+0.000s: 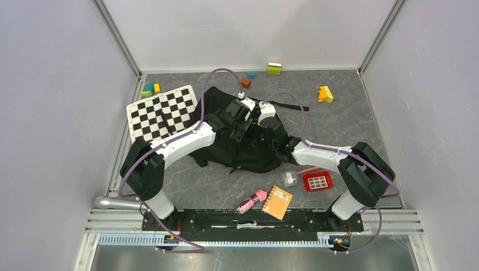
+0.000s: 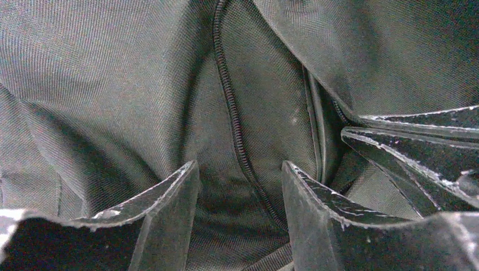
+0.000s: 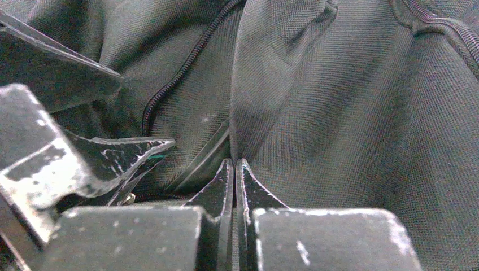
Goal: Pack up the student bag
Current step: Adjust the student bag at the center of the board, then move the stationery to the center of the board.
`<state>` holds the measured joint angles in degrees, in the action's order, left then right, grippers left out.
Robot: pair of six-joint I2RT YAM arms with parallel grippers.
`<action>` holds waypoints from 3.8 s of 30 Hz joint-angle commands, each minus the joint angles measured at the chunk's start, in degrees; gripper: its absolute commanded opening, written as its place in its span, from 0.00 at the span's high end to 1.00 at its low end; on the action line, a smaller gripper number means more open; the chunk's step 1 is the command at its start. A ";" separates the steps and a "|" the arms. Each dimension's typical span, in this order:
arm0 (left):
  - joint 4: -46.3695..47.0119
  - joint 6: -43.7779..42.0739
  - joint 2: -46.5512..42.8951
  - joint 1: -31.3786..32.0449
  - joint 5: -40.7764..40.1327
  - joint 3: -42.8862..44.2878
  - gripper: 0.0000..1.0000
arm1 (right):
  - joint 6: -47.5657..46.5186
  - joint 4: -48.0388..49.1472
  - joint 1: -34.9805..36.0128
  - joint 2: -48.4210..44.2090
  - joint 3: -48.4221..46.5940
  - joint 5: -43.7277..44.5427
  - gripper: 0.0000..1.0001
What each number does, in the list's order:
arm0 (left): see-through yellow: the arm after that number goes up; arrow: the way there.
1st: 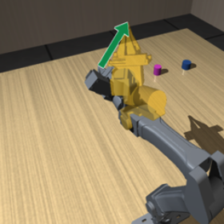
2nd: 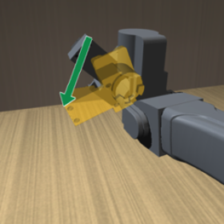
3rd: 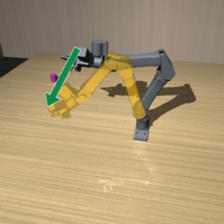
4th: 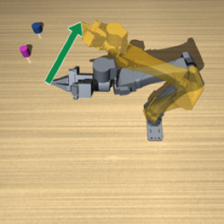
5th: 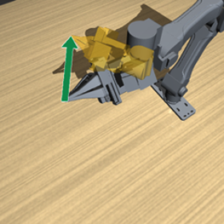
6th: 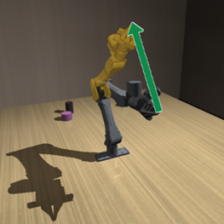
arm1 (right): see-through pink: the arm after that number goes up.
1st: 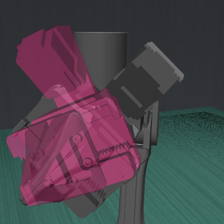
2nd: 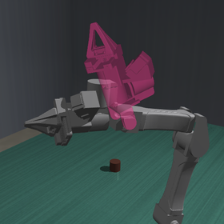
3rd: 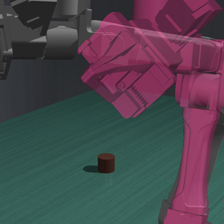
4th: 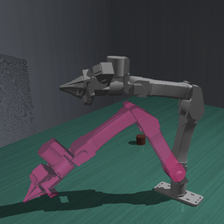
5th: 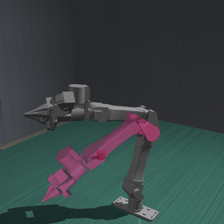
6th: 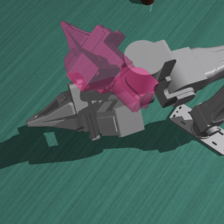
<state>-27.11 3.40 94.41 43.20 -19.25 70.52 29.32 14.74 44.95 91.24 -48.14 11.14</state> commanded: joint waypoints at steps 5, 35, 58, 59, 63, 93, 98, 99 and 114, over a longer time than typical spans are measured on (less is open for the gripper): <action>-0.84 -0.56 2.46 -0.31 -7.68 2.50 0.49 | 0.57 -1.69 0.32 -1.28 1.64 -1.51 1.00; 11.29 -4.45 -18.31 -1.00 -6.92 -7.39 0.98 | -9.01 -8.23 -0.04 -0.40 -6.45 -4.15 0.62; 12.61 -0.77 -18.07 -1.72 -4.09 -10.49 0.98 | 31.28 -27.61 16.07 -40.64 21.11 2.68 0.11; 12.70 -0.72 -17.96 -1.72 -4.24 -10.53 0.98 | 34.82 -29.01 18.65 -41.29 21.69 4.48 0.11; 12.70 -0.52 -17.99 -1.72 -4.48 -10.49 0.98 | 46.36 -31.28 28.93 -40.21 21.68 10.59 0.11; 12.88 -0.41 -20.76 -1.72 -2.72 -10.67 0.98 | 40.15 -31.48 32.37 -11.23 4.06 15.84 0.12; 12.78 -0.59 -20.87 -1.72 -2.90 -10.67 0.98 | 36.31 -35.77 31.59 -4.87 -1.89 16.20 0.08; 12.79 -0.59 -20.94 -1.72 -2.90 -10.67 0.98 | 35.82 -35.89 31.62 -3.82 -2.80 16.28 0.07; 12.88 -1.01 -21.63 -1.72 -2.82 -10.93 0.98 | 29.25 -29.43 30.52 4.94 -11.51 18.42 0.02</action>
<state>-16.64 2.11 75.37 41.58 -21.91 59.57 62.39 -18.22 75.57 96.33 -56.21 25.82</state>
